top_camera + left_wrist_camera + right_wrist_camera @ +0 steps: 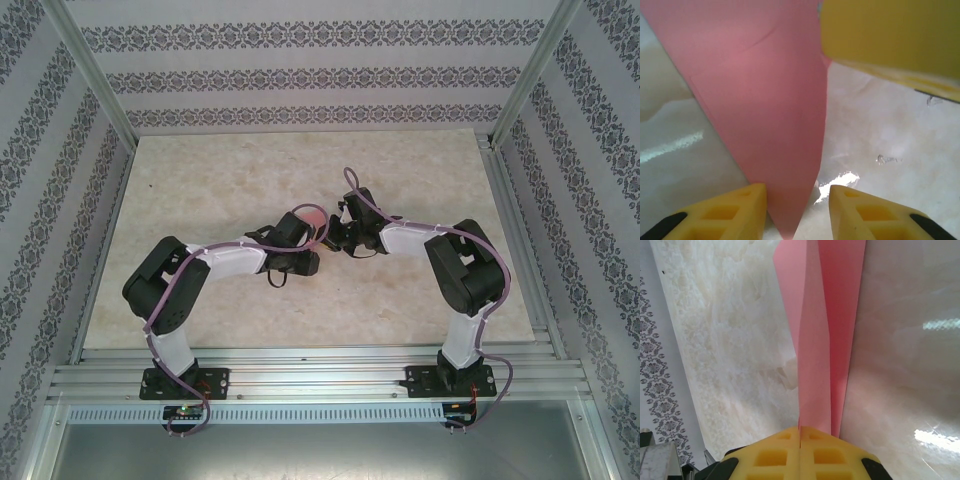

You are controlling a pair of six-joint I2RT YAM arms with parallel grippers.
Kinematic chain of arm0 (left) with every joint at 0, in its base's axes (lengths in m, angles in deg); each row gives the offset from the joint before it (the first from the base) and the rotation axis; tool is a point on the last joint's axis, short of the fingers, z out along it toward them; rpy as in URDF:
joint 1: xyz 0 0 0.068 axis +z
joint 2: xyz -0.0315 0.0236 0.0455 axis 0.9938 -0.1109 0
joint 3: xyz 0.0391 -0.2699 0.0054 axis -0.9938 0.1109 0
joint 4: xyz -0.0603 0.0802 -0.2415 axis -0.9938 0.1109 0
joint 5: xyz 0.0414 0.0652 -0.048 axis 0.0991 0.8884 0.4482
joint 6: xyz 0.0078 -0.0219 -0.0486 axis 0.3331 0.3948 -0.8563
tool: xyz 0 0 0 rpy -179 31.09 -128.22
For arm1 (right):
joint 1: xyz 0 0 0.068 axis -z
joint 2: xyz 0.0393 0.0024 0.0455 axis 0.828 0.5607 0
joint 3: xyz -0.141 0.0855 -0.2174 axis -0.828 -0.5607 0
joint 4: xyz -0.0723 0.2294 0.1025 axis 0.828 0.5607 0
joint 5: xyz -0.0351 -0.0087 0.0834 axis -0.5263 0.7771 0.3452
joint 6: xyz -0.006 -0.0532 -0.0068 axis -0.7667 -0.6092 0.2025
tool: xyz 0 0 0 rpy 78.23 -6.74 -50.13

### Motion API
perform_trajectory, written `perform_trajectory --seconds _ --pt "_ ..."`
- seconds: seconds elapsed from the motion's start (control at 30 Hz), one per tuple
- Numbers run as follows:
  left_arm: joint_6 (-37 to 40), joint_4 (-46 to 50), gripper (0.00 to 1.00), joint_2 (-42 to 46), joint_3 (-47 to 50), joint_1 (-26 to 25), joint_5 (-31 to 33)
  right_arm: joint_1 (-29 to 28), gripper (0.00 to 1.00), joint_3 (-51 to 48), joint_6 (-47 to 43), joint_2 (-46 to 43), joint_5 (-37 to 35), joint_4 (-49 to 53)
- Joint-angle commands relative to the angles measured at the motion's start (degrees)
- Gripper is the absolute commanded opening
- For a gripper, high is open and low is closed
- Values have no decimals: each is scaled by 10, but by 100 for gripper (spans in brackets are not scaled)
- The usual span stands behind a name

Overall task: Fold a paper plane with a square sheet of paper (fold left side to right side)
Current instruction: Fold the wing for the fifth time at the center of the table.

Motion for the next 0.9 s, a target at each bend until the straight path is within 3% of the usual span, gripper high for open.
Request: perform_trajectory --seconds 0.0,0.47,0.87 --pt "9 9 37 4 -18 -8 28 -9 0 0 6 -2 10 -13" --pt "20 31 25 -17 -35 -17 36 -11 0 -1 5 1 10 -14" --pt "15 36 24 -23 -18 -17 56 -10 0 -1 7 -2 5 -14"
